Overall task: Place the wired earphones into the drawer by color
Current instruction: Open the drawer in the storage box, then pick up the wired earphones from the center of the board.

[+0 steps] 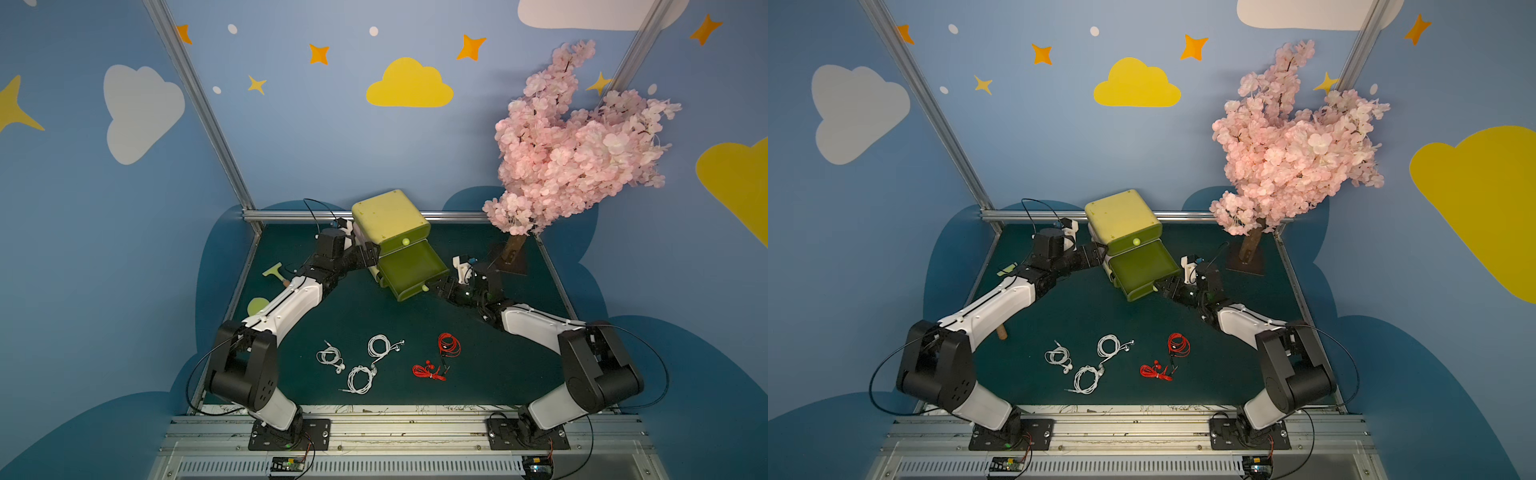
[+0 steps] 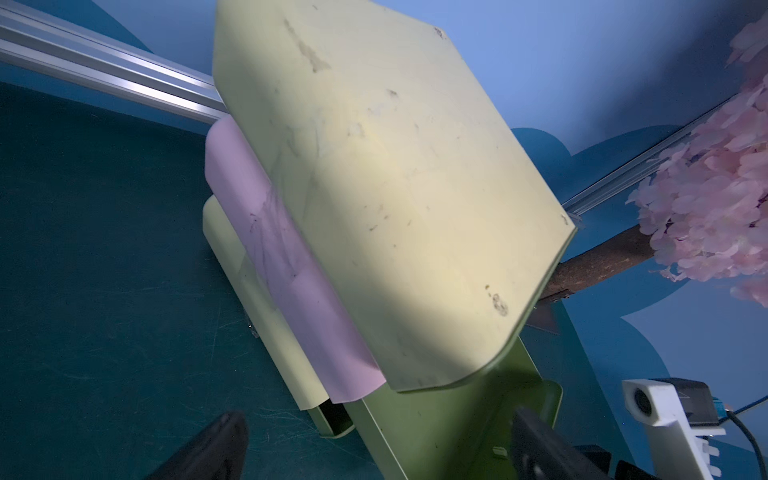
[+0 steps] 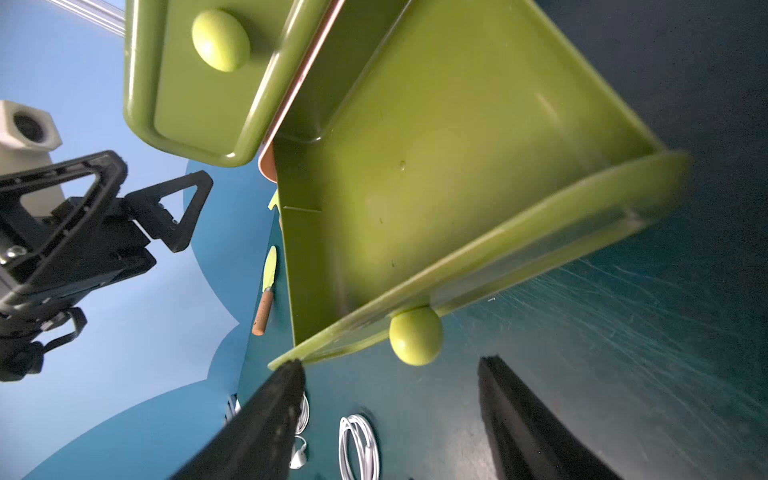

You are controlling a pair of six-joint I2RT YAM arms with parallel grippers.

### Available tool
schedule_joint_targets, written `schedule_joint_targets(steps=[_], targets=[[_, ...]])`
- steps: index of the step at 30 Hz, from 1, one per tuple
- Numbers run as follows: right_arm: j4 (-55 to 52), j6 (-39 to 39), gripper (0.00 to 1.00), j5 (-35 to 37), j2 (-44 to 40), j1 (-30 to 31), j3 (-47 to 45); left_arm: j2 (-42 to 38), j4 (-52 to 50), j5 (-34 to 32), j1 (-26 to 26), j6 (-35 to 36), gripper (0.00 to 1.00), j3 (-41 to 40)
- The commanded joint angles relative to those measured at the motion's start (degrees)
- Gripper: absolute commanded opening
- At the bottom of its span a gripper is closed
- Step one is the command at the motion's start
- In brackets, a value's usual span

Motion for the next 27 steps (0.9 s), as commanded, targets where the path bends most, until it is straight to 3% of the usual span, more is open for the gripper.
schedule_joint_targets(steps=[1, 13, 21, 27], targets=[[-3.5, -2.7, 0.96, 0.7, -3.6, -0.3, -0.8, -3.2, -3.4, 0.2, -0.1, -0.7, 1.00, -0.9], [-22.9, -14.2, 0.99, 3.4, -13.2, -1.7, -1.7, -14.1, -16.7, -2.1, -1.7, 0.0, 1.00, -7.4], [-32.9, -21.3, 0.98, 5.0, -17.8, -2.3, -3.1, -18.4, -23.7, -6.7, -7.3, 0.6, 1.00, -14.1], [-32.9, -22.7, 0.98, 6.4, -21.8, -2.3, -5.9, -17.1, -28.0, -9.5, -12.2, 0.9, 0.99, -16.6]])
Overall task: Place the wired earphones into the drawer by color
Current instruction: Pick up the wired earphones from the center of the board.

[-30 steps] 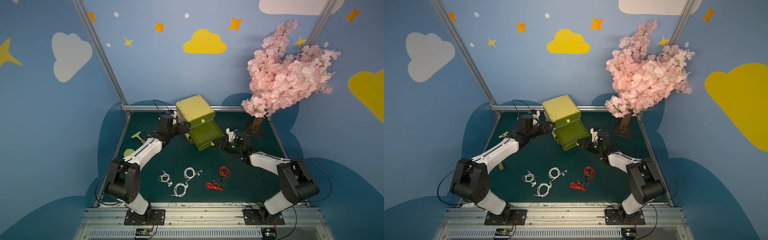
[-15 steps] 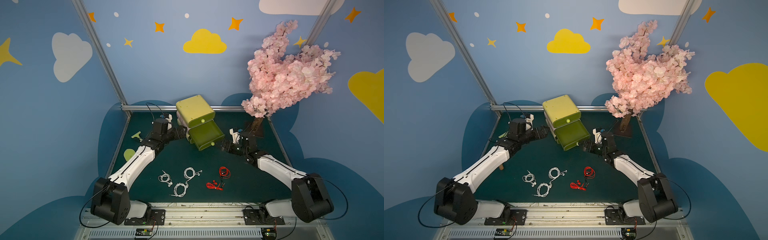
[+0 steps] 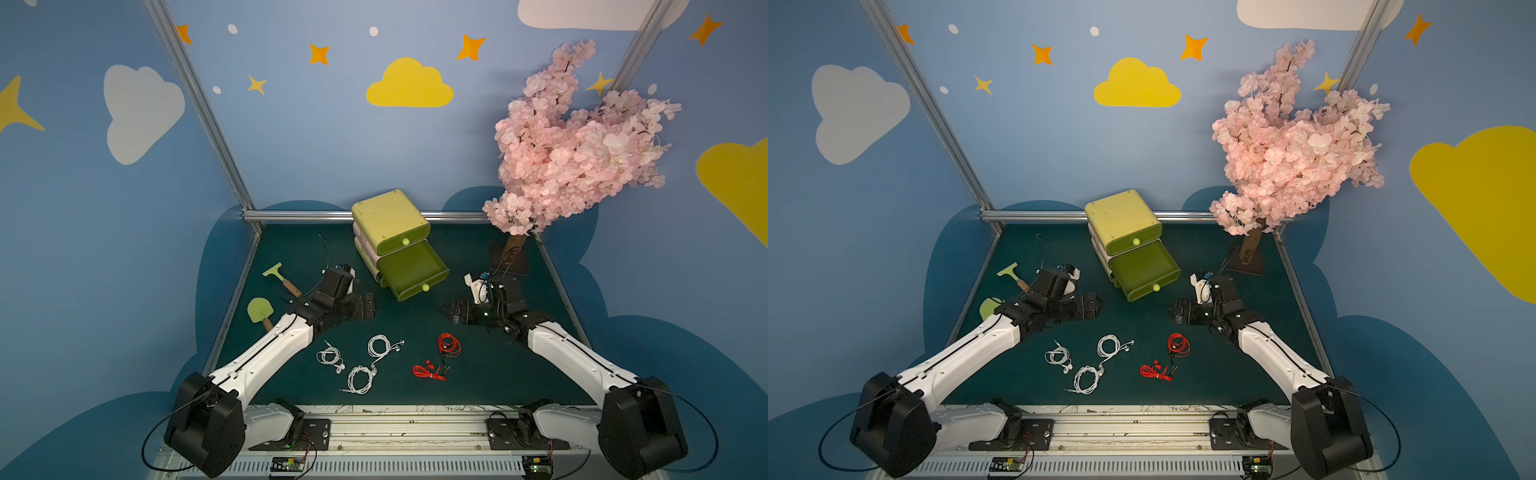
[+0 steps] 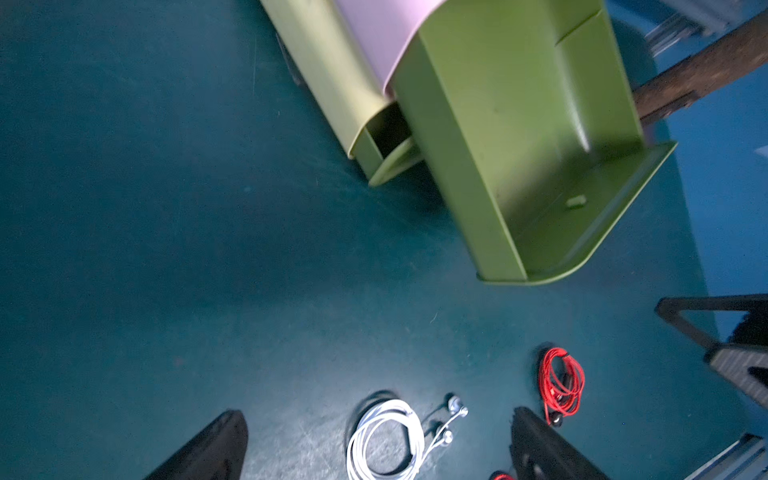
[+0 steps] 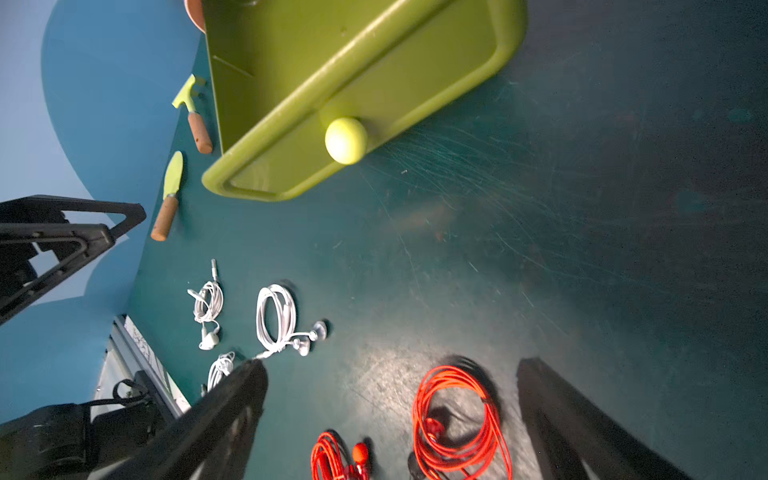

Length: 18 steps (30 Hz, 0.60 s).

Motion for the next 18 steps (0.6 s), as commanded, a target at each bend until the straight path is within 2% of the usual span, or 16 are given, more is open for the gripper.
schedule_joint_targets(steps=[1, 10, 18], targets=[[-1.6, -2.3, 0.98, 2.1, -3.5, -0.3, -2.6, 1.0, -4.3, -2.7, -2.5, 0.5, 0.98, -0.7], [1.5, 0.0, 0.99, 7.7, -7.8, -0.4, -5.7, 7.3, -6.9, -8.6, -9.8, -0.5, 0.84, -2.5], [5.2, 2.3, 0.98, 10.5, -11.0, -0.4, -9.0, 13.3, -4.7, -11.6, -13.1, -1.3, 0.70, -2.0]])
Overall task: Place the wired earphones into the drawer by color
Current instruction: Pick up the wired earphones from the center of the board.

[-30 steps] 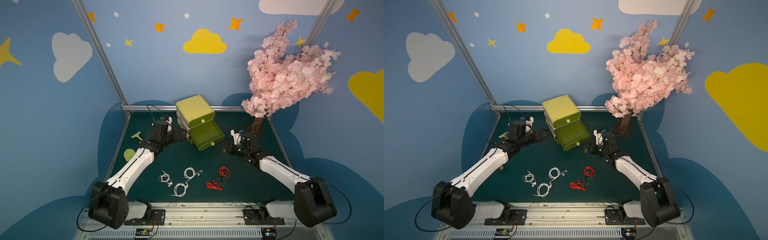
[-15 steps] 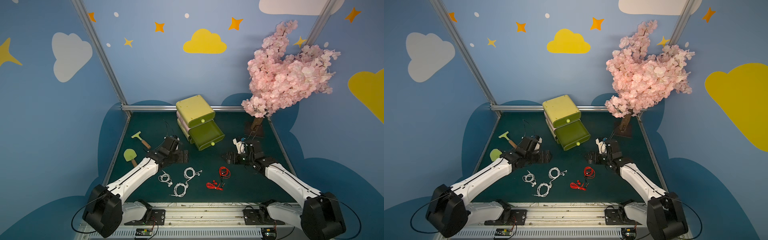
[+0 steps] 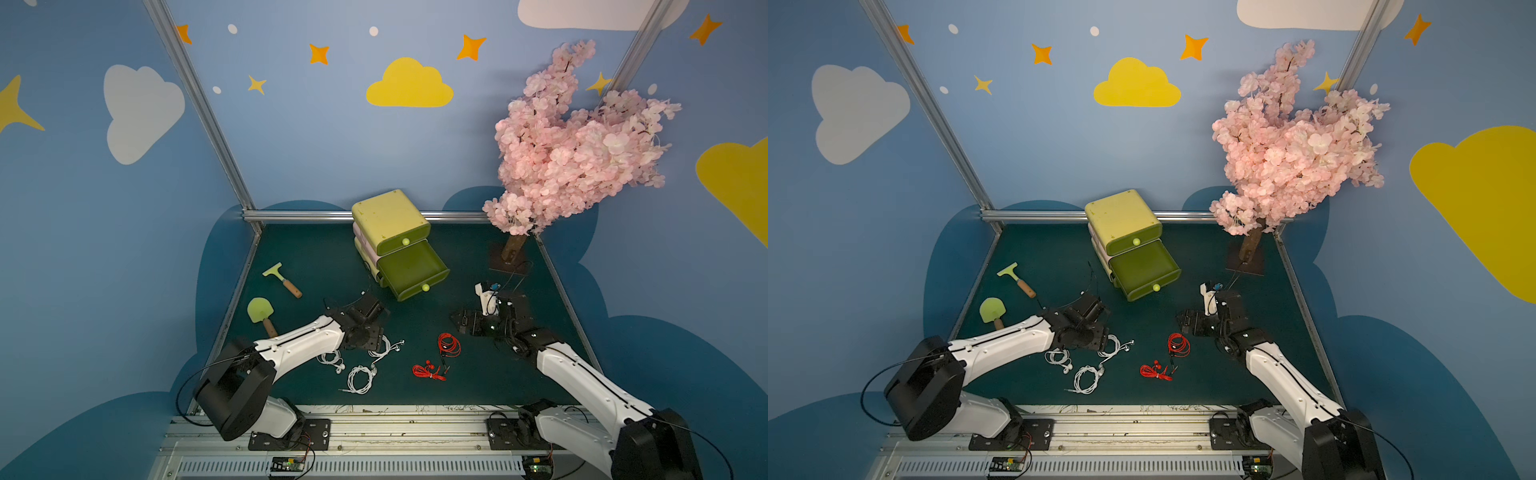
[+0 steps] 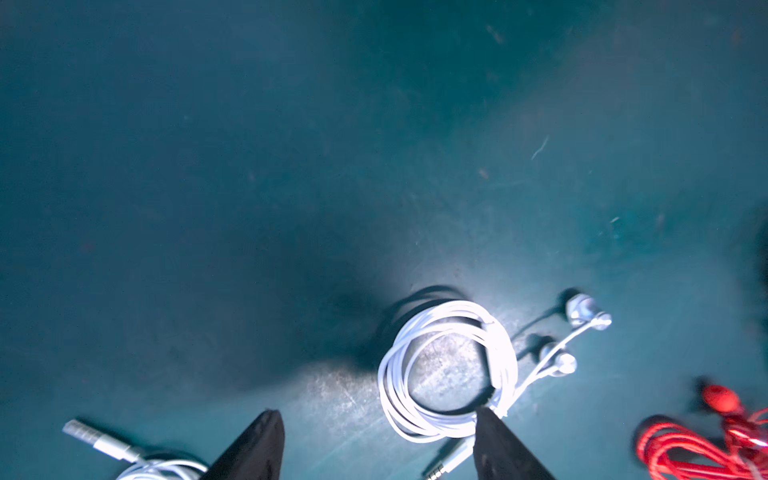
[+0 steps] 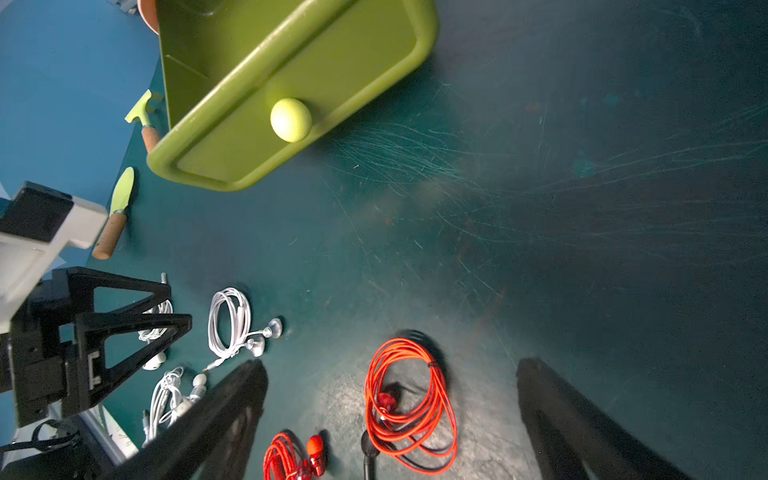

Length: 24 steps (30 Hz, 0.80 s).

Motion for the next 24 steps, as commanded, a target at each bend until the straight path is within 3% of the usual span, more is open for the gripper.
schedule_joint_targets(steps=[1, 11, 15, 24], targets=[[2.6, 1.3, 0.99, 2.8, -1.9, -0.4, -0.7, 1.9, 0.8, -2.0, -0.6, -0.8, 0.67, 0.4], [3.1, 1.8, 0.99, 4.1, -3.6, -0.4, -2.1, 6.4, 2.5, -2.3, -1.8, -1.2, 0.53, 1.3], [3.3, 1.9, 0.98, 4.1, -3.8, -0.4, -2.2, 7.3, 2.7, -2.5, -2.0, -1.3, 0.42, 1.5], [3.4, 2.0, 0.99, 4.0, -4.1, -0.4, -2.4, 8.9, 2.7, -2.9, -2.2, -1.4, 0.32, 1.6]])
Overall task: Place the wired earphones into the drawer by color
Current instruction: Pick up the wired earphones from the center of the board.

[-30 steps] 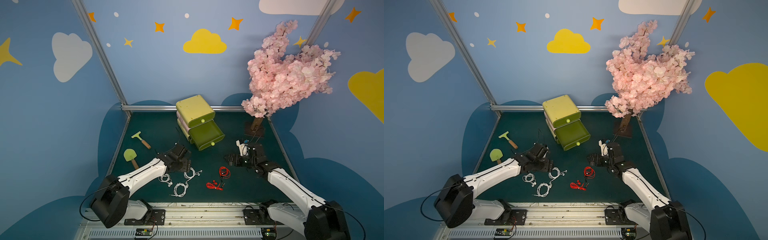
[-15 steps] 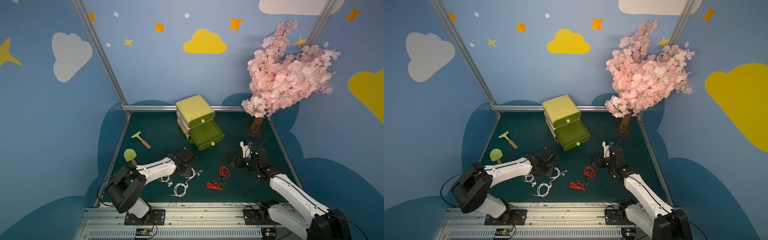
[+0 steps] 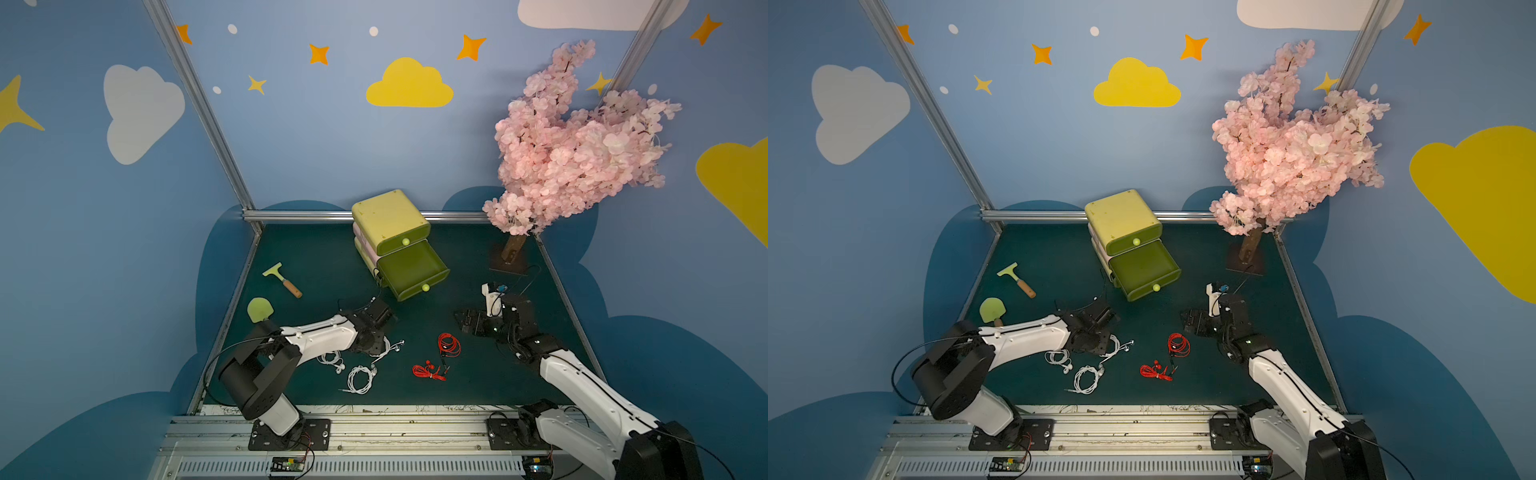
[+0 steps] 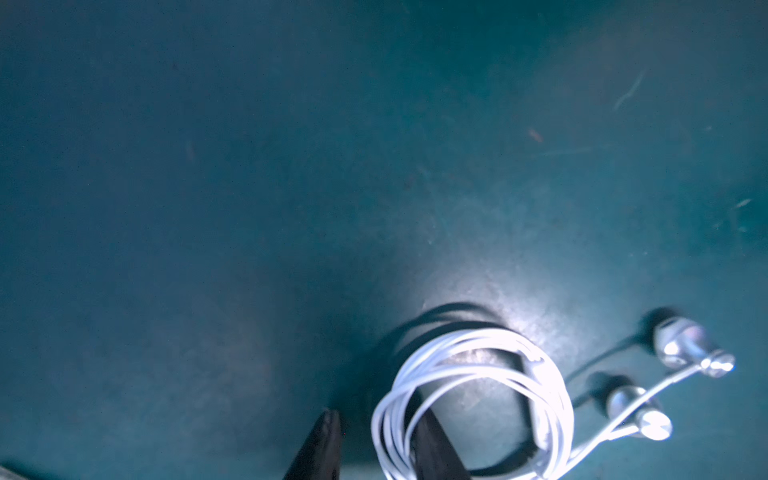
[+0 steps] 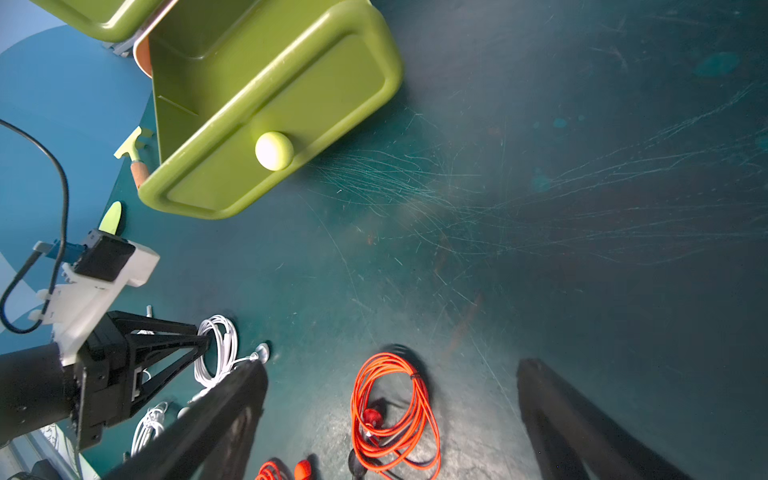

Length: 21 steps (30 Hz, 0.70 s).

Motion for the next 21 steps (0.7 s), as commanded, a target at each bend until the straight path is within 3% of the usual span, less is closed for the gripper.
schedule_joint_targets(steps=[1, 13, 21], targets=[[1.3, 0.2, 0.98, 0.5, -1.1, -0.1, -0.4, 1.6, -0.1, -0.5, -0.2, -0.6, 0.31, 1.1], [1.4, 0.4, 0.98, 0.4, -1.2, -0.1, -0.6, 2.6, -0.9, -2.1, -0.5, -2.2, 0.10, 1.3], [1.6, 0.3, 0.98, 0.4, -1.1, -0.1, -0.8, -1.6, -2.5, -4.5, -0.6, -3.1, 0.07, 1.8]])
